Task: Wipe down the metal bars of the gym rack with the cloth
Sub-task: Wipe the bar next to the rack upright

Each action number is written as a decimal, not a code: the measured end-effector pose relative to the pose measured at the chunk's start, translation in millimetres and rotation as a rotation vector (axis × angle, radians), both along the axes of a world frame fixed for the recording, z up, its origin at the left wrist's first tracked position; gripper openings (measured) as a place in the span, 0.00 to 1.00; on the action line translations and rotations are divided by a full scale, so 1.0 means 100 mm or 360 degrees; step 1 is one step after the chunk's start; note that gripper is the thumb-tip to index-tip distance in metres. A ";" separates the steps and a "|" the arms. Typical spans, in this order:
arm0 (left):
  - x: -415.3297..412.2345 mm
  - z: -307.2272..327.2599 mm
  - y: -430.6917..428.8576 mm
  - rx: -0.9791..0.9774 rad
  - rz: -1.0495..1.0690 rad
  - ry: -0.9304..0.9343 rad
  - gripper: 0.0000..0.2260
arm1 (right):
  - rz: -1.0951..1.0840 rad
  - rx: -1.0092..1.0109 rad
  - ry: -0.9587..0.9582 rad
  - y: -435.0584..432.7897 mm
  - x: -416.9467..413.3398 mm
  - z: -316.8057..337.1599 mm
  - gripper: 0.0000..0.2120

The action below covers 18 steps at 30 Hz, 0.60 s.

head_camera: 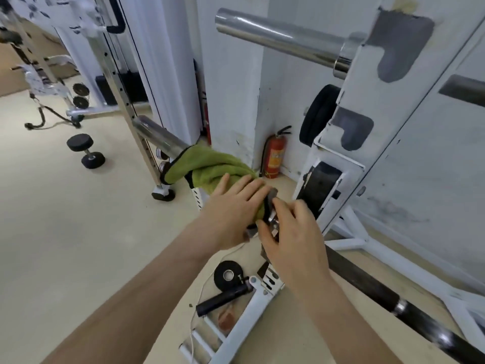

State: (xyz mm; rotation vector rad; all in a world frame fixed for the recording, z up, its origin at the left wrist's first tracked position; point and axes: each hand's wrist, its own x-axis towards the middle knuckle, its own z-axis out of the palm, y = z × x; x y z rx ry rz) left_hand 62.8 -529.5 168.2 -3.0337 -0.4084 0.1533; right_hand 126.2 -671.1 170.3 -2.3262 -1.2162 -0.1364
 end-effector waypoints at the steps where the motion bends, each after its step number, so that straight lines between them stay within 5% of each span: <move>1: 0.06 -0.04 0.00 0.0043 -0.0055 -0.0089 0.41 | -0.0030 -0.0028 0.0001 -0.02 -0.01 -0.03 0.24; 4: 0.23 -0.08 0.18 0.0004 -0.0295 -0.0363 0.28 | -0.0095 -0.0304 -0.0103 0.01 -0.04 0.04 0.33; 6: 0.30 -0.06 0.29 0.0017 -0.0407 -0.0289 0.23 | -0.0099 -0.0603 -0.0132 0.11 -0.04 0.15 0.33; 15: 0.08 0.01 1.33 0.0047 -0.0160 -0.0151 0.26 | 0.0000 -0.1170 -0.0337 0.37 0.00 0.47 0.01; 18: 0.11 0.05 1.27 0.0095 -0.0221 -0.0091 0.24 | -0.0029 -0.1353 -0.0413 0.52 -0.03 0.50 0.15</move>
